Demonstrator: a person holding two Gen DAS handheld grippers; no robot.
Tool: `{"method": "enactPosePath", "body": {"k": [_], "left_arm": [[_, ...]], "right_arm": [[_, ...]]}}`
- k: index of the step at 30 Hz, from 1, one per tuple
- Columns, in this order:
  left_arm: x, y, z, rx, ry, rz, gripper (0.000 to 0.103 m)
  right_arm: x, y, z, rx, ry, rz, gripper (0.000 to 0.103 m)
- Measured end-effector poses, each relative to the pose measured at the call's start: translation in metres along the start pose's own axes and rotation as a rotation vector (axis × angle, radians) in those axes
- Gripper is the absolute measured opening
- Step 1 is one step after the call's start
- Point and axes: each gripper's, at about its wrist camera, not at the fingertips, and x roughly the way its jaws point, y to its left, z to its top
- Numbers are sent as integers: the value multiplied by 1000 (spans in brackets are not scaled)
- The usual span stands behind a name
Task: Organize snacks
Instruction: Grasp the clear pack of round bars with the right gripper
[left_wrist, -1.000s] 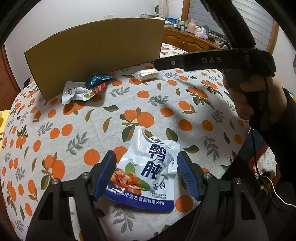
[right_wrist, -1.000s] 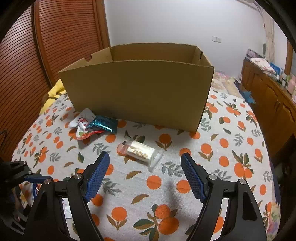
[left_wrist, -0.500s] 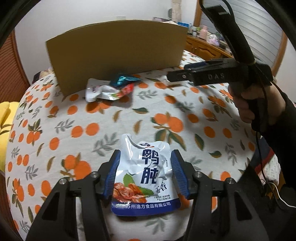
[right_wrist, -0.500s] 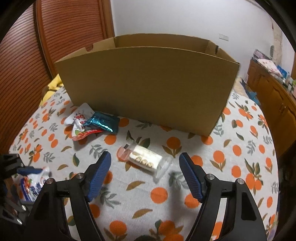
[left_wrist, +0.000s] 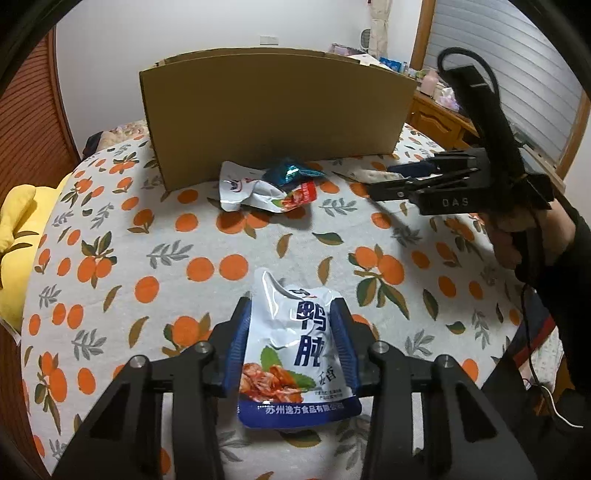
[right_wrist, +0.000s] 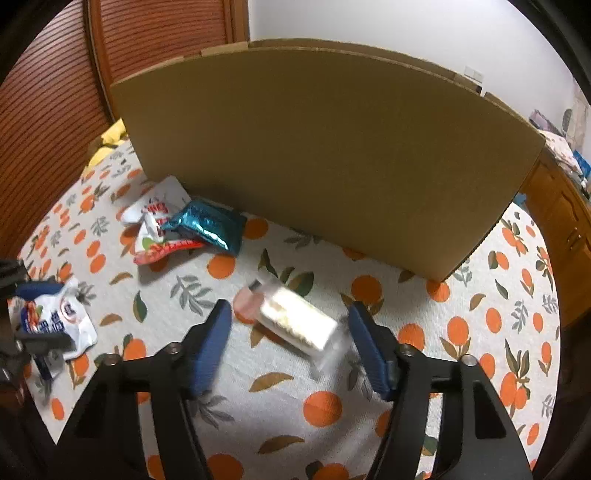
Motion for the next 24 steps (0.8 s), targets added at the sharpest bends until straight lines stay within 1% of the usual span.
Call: {"method": "enactPosePath", "body": {"k": [1, 3, 4, 7, 17, 24], "left_arm": [[1, 1, 0, -2, 1, -4, 41], [1, 2, 0, -6, 2, -8, 42], [2, 3, 0, -8, 2, -10, 42], [0, 1, -2, -2, -6, -4, 41], [-4, -2, -3, -3, -16, -4, 40], [-11, -1, 2, -12, -39, -5, 40]], "right_arm": [[0, 0, -1, -3, 7, 3, 43], [-1, 2, -2, -15, 9, 2, 33], [-1, 4, -2, -18, 9, 4, 29], [-5, 5, -2, -21, -1, 7, 24], [-23, 8, -19, 35, -62, 36, 23], [-41, 7, -30, 65, -104, 37, 23]]}}
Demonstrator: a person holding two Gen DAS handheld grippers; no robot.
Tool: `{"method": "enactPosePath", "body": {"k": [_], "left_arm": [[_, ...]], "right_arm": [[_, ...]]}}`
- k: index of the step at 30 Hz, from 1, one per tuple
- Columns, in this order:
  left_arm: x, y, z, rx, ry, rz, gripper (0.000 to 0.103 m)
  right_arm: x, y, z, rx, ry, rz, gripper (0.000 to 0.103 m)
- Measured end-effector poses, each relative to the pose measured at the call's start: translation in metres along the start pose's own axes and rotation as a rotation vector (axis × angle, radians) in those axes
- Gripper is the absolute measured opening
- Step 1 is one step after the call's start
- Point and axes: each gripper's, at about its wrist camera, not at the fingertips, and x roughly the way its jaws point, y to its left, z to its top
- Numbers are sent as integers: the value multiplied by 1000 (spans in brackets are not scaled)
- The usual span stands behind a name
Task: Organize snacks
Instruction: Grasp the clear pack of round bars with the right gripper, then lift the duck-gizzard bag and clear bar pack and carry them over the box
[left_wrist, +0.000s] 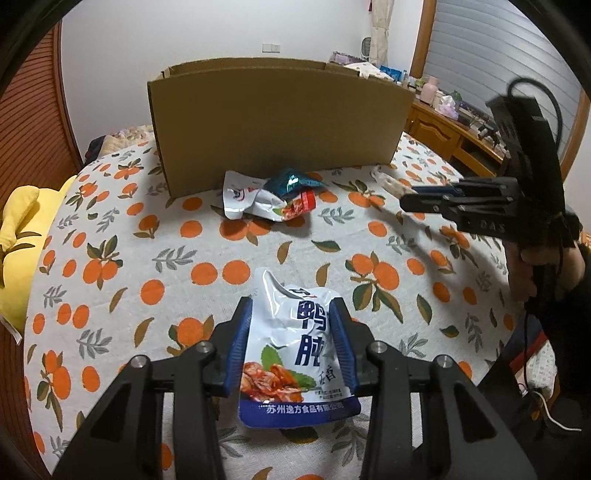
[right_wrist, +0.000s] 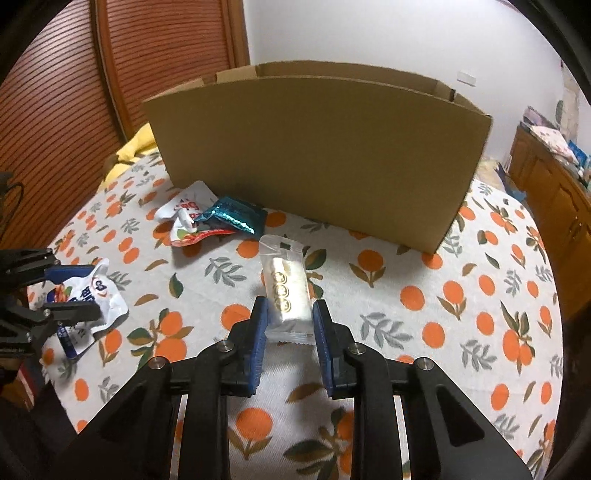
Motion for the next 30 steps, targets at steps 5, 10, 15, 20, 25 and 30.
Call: {"method": "enactPosePath", "body": {"k": [5, 10, 15, 20, 25, 30], "left_arm": [[-8, 1, 8, -6, -25, 3, 40], [-17, 0, 15, -1, -52, 6, 40], [-25, -1, 23, 3, -76, 9, 40], [-36, -3, 32, 10, -113, 12, 40], [-44, -3, 44, 3, -157, 9, 40], [-50, -5, 61, 12, -191, 15, 40]], "right_arm": [[-11, 2, -6, 17, -23, 6, 23], [-22, 4, -13, 29, -45, 10, 23], [-33, 5, -20, 39, -67, -4, 23], [-47, 4, -24, 50, -91, -9, 23], [-62, 4, -24, 42, -115, -15, 23], [-80, 1, -21, 27, -141, -33, 23]]}}
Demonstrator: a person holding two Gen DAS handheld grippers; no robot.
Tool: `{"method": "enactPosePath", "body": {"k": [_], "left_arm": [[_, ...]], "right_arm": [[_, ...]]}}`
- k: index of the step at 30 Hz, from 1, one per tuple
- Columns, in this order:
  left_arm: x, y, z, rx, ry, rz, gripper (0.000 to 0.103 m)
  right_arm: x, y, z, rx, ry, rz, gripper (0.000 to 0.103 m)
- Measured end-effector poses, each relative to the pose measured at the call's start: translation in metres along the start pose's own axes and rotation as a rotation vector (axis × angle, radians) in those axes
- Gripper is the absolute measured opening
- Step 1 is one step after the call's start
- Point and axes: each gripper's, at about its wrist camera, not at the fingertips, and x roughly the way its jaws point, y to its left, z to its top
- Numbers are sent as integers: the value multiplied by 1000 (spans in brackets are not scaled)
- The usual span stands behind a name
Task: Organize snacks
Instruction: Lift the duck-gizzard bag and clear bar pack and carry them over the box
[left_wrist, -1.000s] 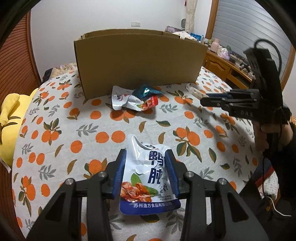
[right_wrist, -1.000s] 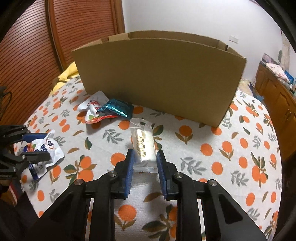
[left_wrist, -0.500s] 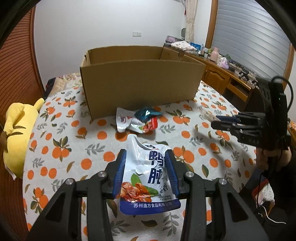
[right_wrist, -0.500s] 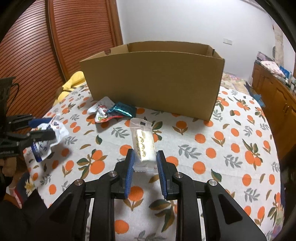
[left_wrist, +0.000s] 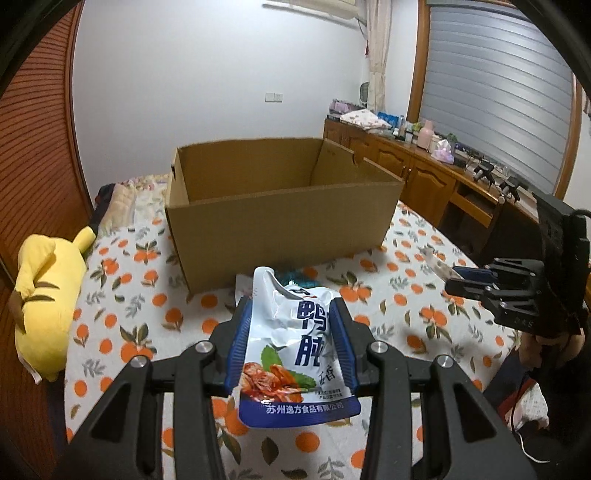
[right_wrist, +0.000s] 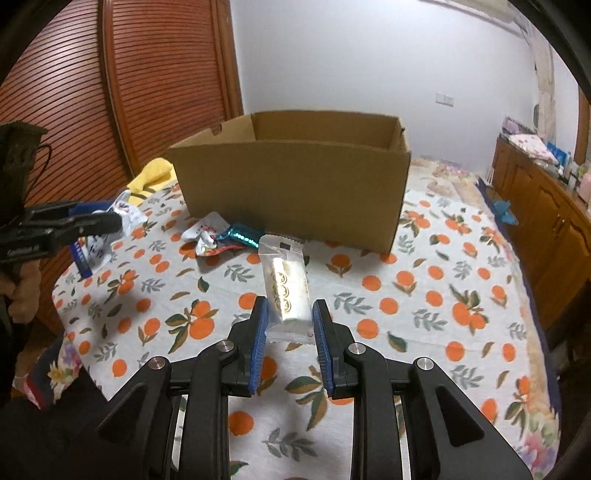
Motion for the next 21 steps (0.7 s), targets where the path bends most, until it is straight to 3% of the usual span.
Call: {"method": "enactPosePath", "body": {"k": [21], "left_arm": [[12, 17, 77, 42, -80, 34, 41]], "right_arm": [[-10, -10, 76, -88, -101, -7, 23]]}}
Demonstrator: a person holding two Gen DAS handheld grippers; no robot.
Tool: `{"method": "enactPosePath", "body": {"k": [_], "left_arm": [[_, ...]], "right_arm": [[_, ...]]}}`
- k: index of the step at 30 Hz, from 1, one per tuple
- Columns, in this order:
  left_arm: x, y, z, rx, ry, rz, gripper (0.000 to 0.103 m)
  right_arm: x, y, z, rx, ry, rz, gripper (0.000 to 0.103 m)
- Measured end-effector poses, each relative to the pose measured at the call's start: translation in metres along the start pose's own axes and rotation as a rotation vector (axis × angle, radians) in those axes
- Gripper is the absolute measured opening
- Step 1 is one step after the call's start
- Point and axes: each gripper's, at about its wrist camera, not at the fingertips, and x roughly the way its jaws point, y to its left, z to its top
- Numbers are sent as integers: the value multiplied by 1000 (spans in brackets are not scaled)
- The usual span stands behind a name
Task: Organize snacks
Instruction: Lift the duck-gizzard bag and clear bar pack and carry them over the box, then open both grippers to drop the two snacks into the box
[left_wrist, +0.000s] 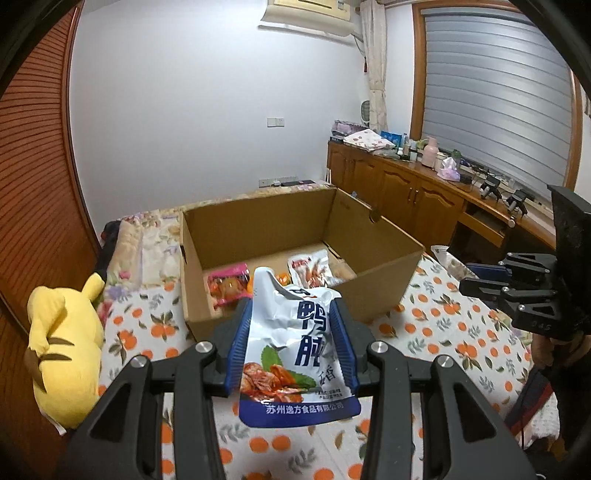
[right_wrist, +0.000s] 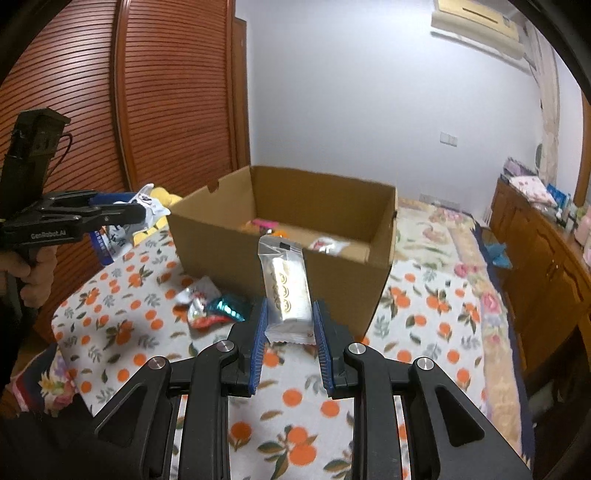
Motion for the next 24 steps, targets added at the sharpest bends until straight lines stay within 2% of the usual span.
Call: {"method": "enactPosePath", "body": {"k": [12, 24], "left_arm": [[53, 27, 32, -18, 6, 8, 41], [100, 42, 55, -3, 29, 15, 41]], "right_arm": [[44, -15, 42, -35, -22, 15, 23], [94, -36, 59, -5, 1, 28, 24]]}}
